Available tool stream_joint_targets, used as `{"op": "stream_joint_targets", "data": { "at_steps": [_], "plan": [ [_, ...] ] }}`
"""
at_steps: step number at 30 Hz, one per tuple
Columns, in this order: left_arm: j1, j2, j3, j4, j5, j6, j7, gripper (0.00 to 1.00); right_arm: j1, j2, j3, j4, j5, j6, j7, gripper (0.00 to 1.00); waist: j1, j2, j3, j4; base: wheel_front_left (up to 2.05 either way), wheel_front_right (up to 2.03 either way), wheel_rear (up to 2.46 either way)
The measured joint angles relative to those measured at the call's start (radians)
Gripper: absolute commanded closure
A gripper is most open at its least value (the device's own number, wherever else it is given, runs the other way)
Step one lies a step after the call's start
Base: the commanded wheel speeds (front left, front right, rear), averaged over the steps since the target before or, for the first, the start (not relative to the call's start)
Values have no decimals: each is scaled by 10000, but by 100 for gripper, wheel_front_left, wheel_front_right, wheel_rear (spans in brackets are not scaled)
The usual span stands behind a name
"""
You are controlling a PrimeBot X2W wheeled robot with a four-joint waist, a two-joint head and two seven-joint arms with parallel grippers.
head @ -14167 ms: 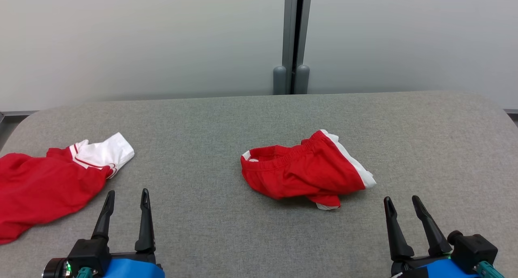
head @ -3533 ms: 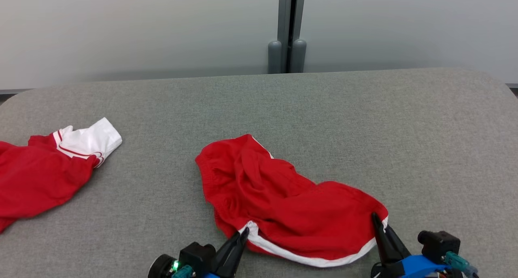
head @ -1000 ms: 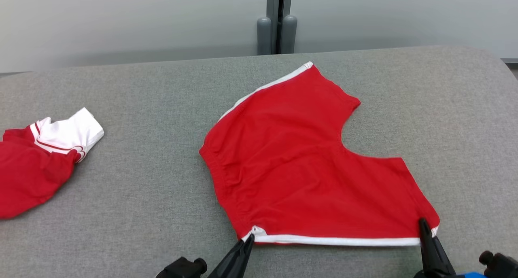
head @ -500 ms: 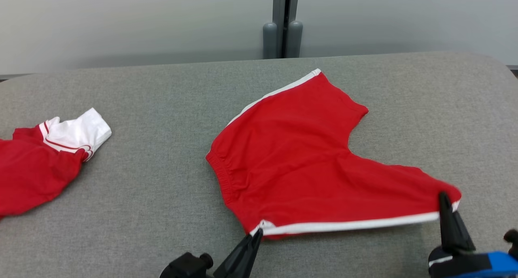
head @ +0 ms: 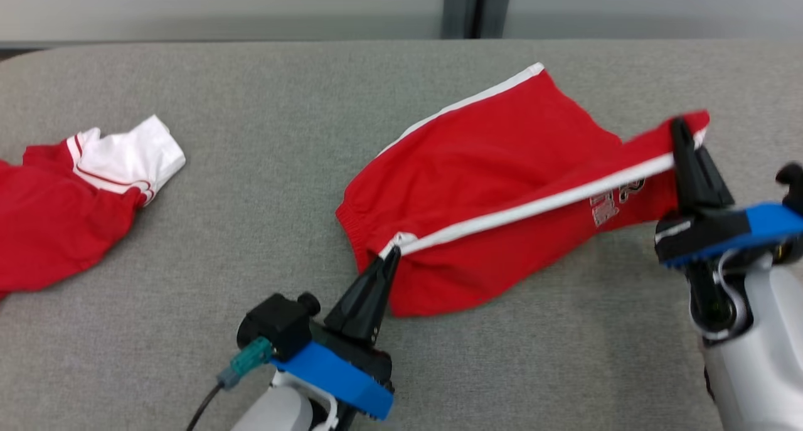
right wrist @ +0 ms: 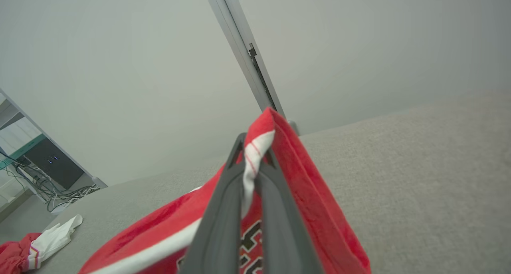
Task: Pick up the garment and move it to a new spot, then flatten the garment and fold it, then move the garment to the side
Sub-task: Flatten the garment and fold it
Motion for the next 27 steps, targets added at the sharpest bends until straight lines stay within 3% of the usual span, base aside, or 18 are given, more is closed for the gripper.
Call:
{"op": "stream_joint_targets", "data": {
  "at_steps": [12, 22, 23, 24, 25, 26, 27],
  "plan": [
    [-2245, -334, 334, 876, -203, 0, 0, 100, -4331, -203, 357, 3994, -623, 2, 316, 100, 0, 1, 1433, 728, 0, 0, 0],
    [-3426, -548, 366, 1636, -347, 0, 0, 100, -6638, -75, 729, 6709, -1141, 2, -35, 100, 0, 1, 2347, 1202, 0, 0, 0],
    [-3487, -569, 330, 1685, -355, 0, 0, 100, -6770, -58, 734, 6918, -1145, 2, -84, 81, 0, 1, 2389, 1238, 0, 0, 0],
    [-3520, -591, 322, 1762, -359, 0, 0, 77, -6885, -36, 779, 7106, -1147, 2, -113, 5, 0, 1, 2417, 1263, 0, 0, 0],
    [-3552, -610, 322, 1885, -357, 0, 0, 77, -6964, -17, 842, 7292, -1151, 2, -121, 5, 0, 2, 2429, 1281, 0, 0, 0],
    [-3581, -621, 332, 1952, -326, 0, 0, 0, -7003, 6, 915, 7405, -1151, 2, -190, 0, 0, 2, 2415, 1290, 0, 0, 0],
    [-3599, -639, 387, 2010, -272, 0, 0, 0, -7008, 21, 1011, 7532, -1156, 0, -278, 0, 1, 3, 2374, 1294, 0, 0, 0]
  ]
}}
